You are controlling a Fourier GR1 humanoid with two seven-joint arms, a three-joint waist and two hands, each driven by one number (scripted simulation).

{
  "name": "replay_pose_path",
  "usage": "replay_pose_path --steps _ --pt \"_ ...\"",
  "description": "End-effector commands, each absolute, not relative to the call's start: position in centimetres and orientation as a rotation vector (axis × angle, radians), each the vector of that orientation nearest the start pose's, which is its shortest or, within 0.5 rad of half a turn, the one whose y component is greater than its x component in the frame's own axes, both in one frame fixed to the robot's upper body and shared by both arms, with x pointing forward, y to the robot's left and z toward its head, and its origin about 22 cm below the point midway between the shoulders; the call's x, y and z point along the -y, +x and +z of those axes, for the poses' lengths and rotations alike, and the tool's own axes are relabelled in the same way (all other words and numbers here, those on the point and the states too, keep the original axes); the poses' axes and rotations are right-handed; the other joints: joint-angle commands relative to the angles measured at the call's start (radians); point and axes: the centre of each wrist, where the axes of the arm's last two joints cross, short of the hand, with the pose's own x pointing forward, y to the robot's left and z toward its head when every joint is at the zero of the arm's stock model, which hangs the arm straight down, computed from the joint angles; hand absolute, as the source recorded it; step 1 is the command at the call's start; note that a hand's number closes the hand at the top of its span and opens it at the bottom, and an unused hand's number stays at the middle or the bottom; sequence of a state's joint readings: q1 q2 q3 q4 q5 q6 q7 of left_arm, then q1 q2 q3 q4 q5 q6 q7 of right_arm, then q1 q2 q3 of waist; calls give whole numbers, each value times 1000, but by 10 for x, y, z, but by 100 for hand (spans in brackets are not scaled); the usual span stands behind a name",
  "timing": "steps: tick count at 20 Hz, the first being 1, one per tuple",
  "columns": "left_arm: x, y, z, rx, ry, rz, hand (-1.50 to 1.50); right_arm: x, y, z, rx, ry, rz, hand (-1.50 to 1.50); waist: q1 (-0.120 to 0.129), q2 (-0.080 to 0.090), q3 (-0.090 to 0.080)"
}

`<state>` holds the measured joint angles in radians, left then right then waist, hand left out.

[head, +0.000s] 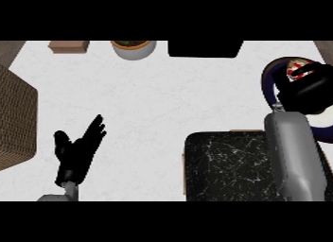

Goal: Pick the cupcake from the tray and place it in the plate

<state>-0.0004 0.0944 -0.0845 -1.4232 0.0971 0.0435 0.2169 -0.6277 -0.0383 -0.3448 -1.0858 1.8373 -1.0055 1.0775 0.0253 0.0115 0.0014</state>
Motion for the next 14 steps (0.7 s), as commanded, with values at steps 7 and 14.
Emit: replay_pose_path --steps 7,14 --pt "-226 234 -35 1181 -26 -16 0 334 382 39 1153 -1868 -693 150 -6 -4 1" --pt "-223 238 -33 1189 -5 -34 0 370 377 31 934 -1759 -731 150 -9 -1 2"
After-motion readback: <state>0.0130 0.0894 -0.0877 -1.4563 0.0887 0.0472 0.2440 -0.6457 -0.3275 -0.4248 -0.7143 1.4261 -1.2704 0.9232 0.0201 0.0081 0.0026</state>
